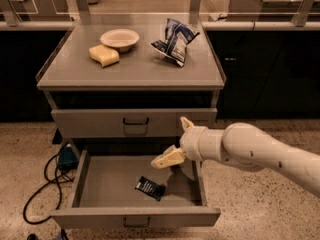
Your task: Pick rxbar blueberry from middle drawer and place on counter
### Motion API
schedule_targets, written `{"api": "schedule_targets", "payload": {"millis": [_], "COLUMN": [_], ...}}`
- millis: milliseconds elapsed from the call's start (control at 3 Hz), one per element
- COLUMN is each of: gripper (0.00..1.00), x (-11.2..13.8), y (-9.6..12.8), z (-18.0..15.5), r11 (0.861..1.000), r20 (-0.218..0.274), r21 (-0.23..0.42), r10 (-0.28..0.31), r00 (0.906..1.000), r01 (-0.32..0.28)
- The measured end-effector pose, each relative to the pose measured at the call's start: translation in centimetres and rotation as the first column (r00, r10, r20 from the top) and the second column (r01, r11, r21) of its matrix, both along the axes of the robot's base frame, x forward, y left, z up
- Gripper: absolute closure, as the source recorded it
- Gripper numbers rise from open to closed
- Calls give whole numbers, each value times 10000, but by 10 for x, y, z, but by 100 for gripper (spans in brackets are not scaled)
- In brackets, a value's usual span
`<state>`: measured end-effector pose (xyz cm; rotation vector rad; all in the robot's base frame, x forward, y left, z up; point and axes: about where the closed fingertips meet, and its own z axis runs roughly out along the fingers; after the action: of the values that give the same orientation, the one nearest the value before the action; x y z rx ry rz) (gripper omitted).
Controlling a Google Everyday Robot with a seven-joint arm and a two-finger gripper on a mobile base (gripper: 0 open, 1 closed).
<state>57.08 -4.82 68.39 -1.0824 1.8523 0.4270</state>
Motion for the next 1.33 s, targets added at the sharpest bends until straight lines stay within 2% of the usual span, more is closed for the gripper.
{"api": "schedule_targets", "payload": {"millis": [333, 667, 1000, 1333], "gripper": [0, 0, 0, 0], "x": [-7, -22, -22, -11], "y": [51, 104, 104, 108], "z": [-62, -113, -114, -142], "r11": [9965, 9947, 9947, 9940], "r20": [-780, -1052, -1054, -1444], "r21": [809, 853, 854, 986], "r10": [259, 667, 667, 620], "r00": [9966, 9922, 9922, 9876], "r01": [-195, -578, -578, -480]}}
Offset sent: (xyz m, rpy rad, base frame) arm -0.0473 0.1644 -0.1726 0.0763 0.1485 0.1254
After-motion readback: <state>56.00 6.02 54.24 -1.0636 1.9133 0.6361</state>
